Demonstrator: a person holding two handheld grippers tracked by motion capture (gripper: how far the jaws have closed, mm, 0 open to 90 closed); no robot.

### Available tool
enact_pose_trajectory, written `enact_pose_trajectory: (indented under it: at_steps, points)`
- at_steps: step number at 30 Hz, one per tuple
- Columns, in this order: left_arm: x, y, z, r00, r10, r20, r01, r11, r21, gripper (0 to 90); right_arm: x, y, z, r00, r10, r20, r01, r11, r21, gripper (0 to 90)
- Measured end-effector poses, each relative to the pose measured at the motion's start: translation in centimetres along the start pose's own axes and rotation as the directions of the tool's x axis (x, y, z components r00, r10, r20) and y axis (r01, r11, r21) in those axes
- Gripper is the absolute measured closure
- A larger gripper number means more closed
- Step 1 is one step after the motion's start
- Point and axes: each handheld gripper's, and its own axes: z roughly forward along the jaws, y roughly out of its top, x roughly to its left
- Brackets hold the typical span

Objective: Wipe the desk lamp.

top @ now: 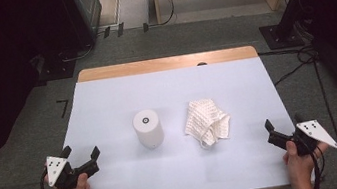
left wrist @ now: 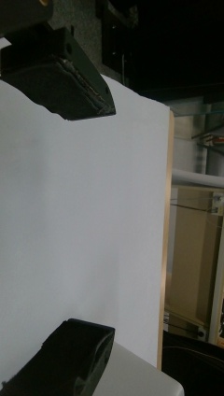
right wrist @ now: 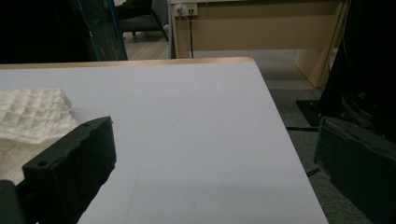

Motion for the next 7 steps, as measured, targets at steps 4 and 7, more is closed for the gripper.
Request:
enact_pose_trajectory:
  at_steps: [4, 7]
  points:
    - [-0.28, -0.06, 0.11, 0.9998, 0.019, 0.000, -0.019, 0.9998, 0.006, 0.0, 0.05, -0.09, 0.13, 0.9999, -0.005, 0.010, 0.005, 1.000, 0.005, 0.0]
    - [-0.57, -0.13, 0.25, 0.9991, 0.043, 0.000, -0.043, 0.9990, 0.012, 0.0, 0.15, -0.12, 0.20, 0.9999, -0.014, 0.003, 0.014, 1.000, 0.010, 0.0]
